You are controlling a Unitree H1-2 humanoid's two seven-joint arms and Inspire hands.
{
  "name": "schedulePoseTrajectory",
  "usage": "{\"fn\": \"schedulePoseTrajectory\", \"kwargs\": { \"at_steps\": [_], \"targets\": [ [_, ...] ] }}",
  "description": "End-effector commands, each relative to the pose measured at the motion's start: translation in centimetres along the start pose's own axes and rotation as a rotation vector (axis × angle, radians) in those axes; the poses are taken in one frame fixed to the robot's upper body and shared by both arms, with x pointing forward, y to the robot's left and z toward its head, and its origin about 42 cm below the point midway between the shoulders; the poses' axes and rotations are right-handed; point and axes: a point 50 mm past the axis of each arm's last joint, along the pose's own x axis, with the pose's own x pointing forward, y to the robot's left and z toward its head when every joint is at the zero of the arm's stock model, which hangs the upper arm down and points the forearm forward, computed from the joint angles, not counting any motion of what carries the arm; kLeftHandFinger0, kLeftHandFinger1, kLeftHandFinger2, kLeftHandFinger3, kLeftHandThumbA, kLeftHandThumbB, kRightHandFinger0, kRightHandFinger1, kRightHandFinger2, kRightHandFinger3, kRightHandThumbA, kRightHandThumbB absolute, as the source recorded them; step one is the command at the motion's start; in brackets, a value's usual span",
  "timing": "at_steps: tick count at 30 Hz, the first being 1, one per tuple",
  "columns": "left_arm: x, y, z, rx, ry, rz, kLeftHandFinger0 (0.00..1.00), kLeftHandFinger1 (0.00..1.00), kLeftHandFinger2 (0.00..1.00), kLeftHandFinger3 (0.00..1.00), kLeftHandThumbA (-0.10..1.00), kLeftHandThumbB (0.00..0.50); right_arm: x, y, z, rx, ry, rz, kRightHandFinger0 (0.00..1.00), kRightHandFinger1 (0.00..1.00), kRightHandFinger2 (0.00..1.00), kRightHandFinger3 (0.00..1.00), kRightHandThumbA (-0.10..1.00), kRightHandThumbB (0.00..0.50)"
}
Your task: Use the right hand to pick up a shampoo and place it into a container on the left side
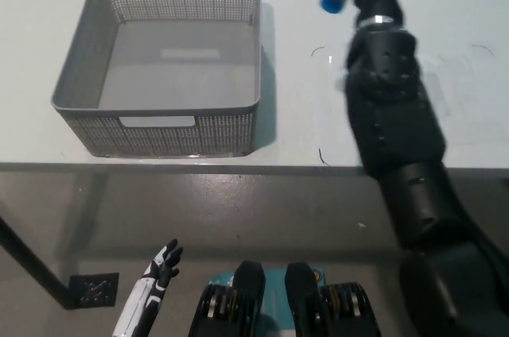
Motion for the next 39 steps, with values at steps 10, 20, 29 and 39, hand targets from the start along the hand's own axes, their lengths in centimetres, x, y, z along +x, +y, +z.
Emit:
{"fn": "schedulePoseTrajectory", "kwargs": {
  "at_steps": [10,20,29,39],
  "targets": [
    [1.8,-0.2,1.6,0.023,-0.063,-0.031,1.0,1.0,1.0,1.0,0.97,0.225,-0.2,12.1,4.9,0.032,-0.066,0.207,0.0,0.18,0.62,0.75,-0.1,0.137],
    [2.2,-0.2,1.9,0.01,-0.074,-0.054,1.0,1.0,1.0,1.0,0.95,0.23,-2.9,14.0,0.8,-0.107,-0.014,0.215,0.0,0.26,0.71,0.71,-0.1,0.124],
    [2.5,-0.1,2.3,0.019,-0.074,-0.071,1.0,1.0,1.0,1.0,0.98,0.257,-4.6,12.3,-4.4,-0.146,0.123,0.233,0.01,0.37,0.78,0.73,-0.1,0.134],
    [2.7,0.0,2.5,0.013,-0.077,-0.07,1.0,1.0,1.0,1.0,0.96,0.249,-5.6,11.0,-6.9,-0.168,0.214,0.229,0.0,0.32,0.73,0.73,-0.1,0.15]
  ]
}}
